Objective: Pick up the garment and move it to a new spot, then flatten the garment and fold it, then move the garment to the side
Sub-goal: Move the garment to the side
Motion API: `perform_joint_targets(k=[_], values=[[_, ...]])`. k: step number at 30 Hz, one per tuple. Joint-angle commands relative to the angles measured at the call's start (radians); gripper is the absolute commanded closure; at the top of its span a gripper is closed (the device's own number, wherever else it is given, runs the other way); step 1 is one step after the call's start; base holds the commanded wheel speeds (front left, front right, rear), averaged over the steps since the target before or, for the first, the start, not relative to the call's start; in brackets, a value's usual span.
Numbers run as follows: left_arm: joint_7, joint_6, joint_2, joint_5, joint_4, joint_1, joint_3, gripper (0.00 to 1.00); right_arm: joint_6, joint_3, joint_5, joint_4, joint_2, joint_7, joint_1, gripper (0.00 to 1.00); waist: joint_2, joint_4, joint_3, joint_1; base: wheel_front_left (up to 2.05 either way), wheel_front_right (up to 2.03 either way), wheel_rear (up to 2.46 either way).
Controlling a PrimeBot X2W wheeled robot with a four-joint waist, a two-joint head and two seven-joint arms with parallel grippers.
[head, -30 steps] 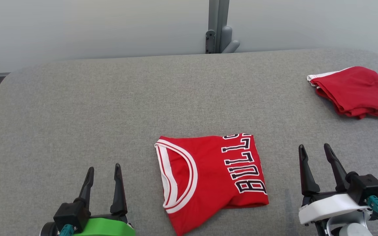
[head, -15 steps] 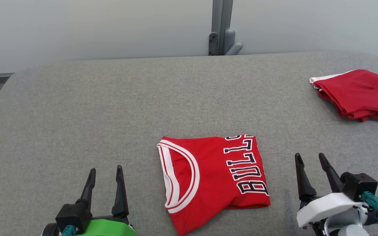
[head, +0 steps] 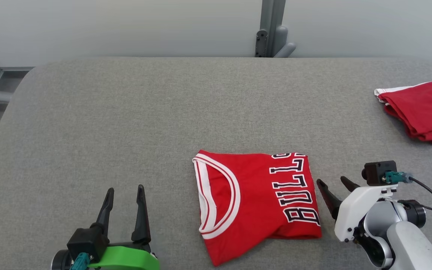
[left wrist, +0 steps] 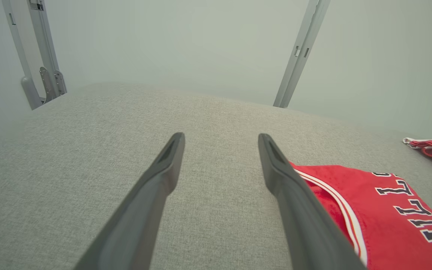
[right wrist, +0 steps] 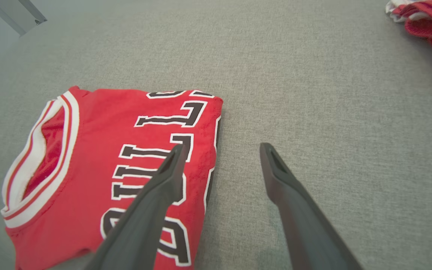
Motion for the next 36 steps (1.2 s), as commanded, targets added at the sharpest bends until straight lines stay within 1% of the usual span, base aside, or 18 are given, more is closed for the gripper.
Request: perform_joint_targets(k=[1, 6, 7, 9, 10, 12, 18, 19, 20, 21, 23, 24, 29, 34, 35, 36], values=[[-0.003, 0.003, 0.003, -0.003, 0.0, -0.012, 0.001, 0.0, 0.0, 0.008, 0.021, 0.01, -0.009, 0.016, -0.013, 0.0, -0.0001, 0.023, 0.012, 0.0, 0.0, 0.0, 0.0], [-0.003, 0.009, 0.003, -0.009, -0.003, -0.02, -0.004, 0.0, 0.0, 0.023, 0.124, 0.064, -0.053, 0.101, -0.047, 0.0, -0.0001, 0.066, 0.035, 0.0, 0.0, 0.0, 0.0], [-0.003, 0.009, 0.003, -0.011, -0.002, -0.024, -0.006, 0.0, 0.0, 0.024, 0.161, 0.091, -0.064, 0.12, -0.062, 0.0, -0.0001, 0.08, 0.044, 0.0, 0.0, 0.0, 0.0], [-0.003, 0.009, 0.003, -0.013, -0.002, -0.027, -0.008, 0.0, 0.0, 0.024, 0.176, 0.103, -0.068, 0.129, -0.07, 0.0, -0.0001, 0.088, 0.049, 0.0, 0.0, 0.0, 0.0], [-0.003, 0.011, 0.003, -0.015, -0.003, -0.029, -0.012, 0.0, 0.0, 0.031, 0.209, 0.128, -0.071, 0.14, -0.083, 0.0, -0.0001, 0.102, 0.058, 0.0, 0.0, 0.0, 0.0], [-0.003, 0.014, 0.003, -0.018, -0.003, -0.033, -0.012, 0.0, 0.0, 0.04, 0.235, 0.149, -0.075, 0.157, -0.094, 0.0, -0.0001, 0.113, 0.064, 0.0, 0.0, 0.0, 0.0], [-0.003, 0.012, 0.003, -0.019, -0.003, -0.041, -0.009, 0.0, 0.0, 0.079, 0.297, 0.204, -0.086, 0.184, -0.123, 0.0, -0.0001, 0.13, 0.075, 0.0, 0.0, 0.0, 0.0], [-0.003, 0.014, 0.003, -0.019, -0.004, -0.041, -0.009, 0.0, 0.0, 0.086, 0.304, 0.212, -0.086, 0.185, -0.127, 0.03, -0.0001, 0.13, 0.076, 0.0, 0.0, 0.0, 0.0], [-0.003, 0.015, 0.003, -0.019, -0.005, -0.042, -0.008, 0.0, 0.0, 0.093, 0.309, 0.219, -0.088, 0.184, -0.132, 0.18, -0.0001, 0.129, 0.077, 0.0, 0.0, 0.0, 0.0], [-0.003, 0.017, 0.003, -0.019, -0.005, -0.041, -0.006, 0.0, 0.0, 0.099, 0.315, 0.226, -0.087, 0.182, -0.137, 0.49, -0.0001, 0.128, 0.078, 0.0, 0.0, 0.0, 0.0], [-0.003, 0.016, 0.003, -0.019, -0.004, -0.042, -0.005, 0.0, 0.0, 0.113, 0.323, 0.239, -0.087, 0.176, -0.148, 0.78, -0.0001, 0.123, 0.08, 0.0, 0.0, 0.0, 0.0], [-0.003, 0.017, 0.003, -0.019, -0.005, -0.043, -0.007, 0.0, 0.0, 0.12, 0.326, 0.244, -0.088, 0.171, -0.155, 1.0, -0.0001, 0.12, 0.081, 0.0, 0.0, 0.0, 0.0], [-0.003, 0.019, 0.003, -0.014, -0.01, -0.041, -0.005, 0.0, 0.0, 0.138, 0.341, 0.255, -0.103, 0.118, -0.193, 1.0, -0.0001, 0.091, 0.084, 0.0, 0.0, 0.0, 0.0], [-0.003, 0.016, 0.003, -0.008, -0.016, -0.044, -0.004, 0.0, -0.001, 0.132, 0.339, 0.259, -0.142, 0.08, -0.228, 1.0, -0.0001, 0.031, 0.089, 0.0, 0.0, 0.0, 0.0], [-0.003, 0.016, 0.003, -0.008, -0.016, -0.044, -0.004, 0.0, -0.001, 0.132, 0.339, 0.259, -0.142, 0.08, -0.228, 1.0, -0.0001, 0.031, 0.089, 0.0, 0.0, 0.0, 0.0], [-0.003, 0.014, 0.003, -0.008, -0.017, -0.047, -0.007, 0.0, -0.001, 0.127, 0.336, 0.26, -0.154, 0.079, -0.234, 1.0, -0.0001, 0.016, 0.09, 0.0, 0.0, 0.0, 0.0]])
